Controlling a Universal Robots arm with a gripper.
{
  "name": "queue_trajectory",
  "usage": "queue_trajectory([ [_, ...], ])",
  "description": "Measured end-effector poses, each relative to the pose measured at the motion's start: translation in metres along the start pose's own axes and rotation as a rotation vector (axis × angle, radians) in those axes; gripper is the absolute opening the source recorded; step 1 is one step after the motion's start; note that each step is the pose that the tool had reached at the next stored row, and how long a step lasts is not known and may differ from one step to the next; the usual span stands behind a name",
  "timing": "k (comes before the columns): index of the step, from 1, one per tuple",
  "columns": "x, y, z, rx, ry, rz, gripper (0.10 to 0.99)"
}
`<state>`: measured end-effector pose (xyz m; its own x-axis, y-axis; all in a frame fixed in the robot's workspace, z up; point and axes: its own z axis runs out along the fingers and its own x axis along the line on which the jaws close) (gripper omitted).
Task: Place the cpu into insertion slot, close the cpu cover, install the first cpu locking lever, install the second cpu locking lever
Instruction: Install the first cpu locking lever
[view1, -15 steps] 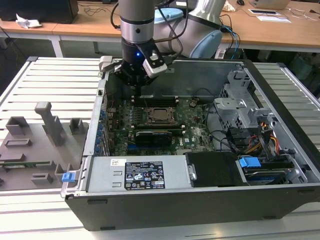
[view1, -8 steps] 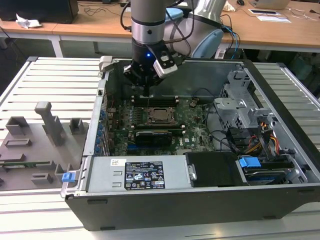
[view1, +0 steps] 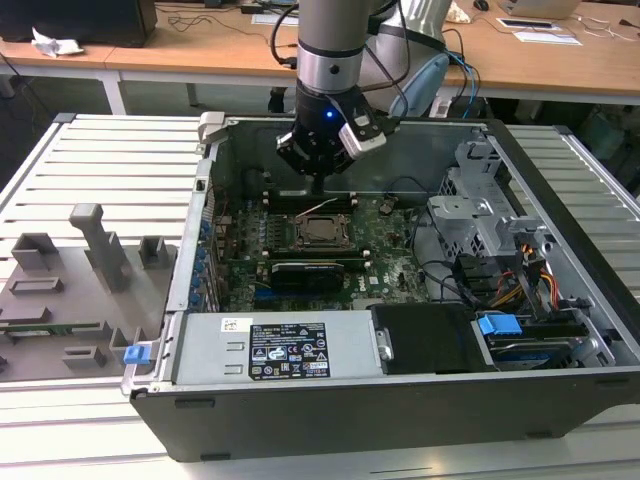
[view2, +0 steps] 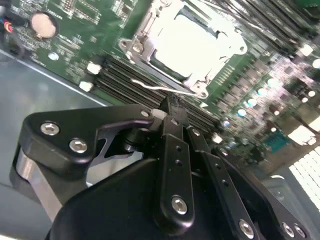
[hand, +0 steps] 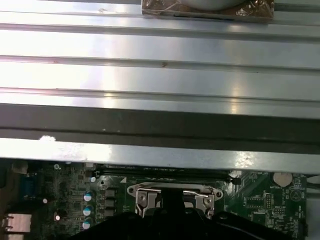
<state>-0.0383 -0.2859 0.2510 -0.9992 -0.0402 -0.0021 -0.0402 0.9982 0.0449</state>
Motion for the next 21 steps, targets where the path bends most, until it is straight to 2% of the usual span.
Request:
queue_trajectory([
  [2,0.0,-0.0001,0.0002,-0.004,0.0,0.0,0.106],
  [4,0.0,-0.0001,0.0006,-0.025,-0.0013,0.0,0.106],
  [5,0.0,-0.0001,0.0013,-0.032,-0.0022,-0.001,0.106],
  [10,-0.0002,-0.0003,0.0051,-0.032,-0.0015,-0.044,0.106],
  [21,-0.0053,-0.0004,0.017,-0.032,-0.0023,-0.046,0.106],
])
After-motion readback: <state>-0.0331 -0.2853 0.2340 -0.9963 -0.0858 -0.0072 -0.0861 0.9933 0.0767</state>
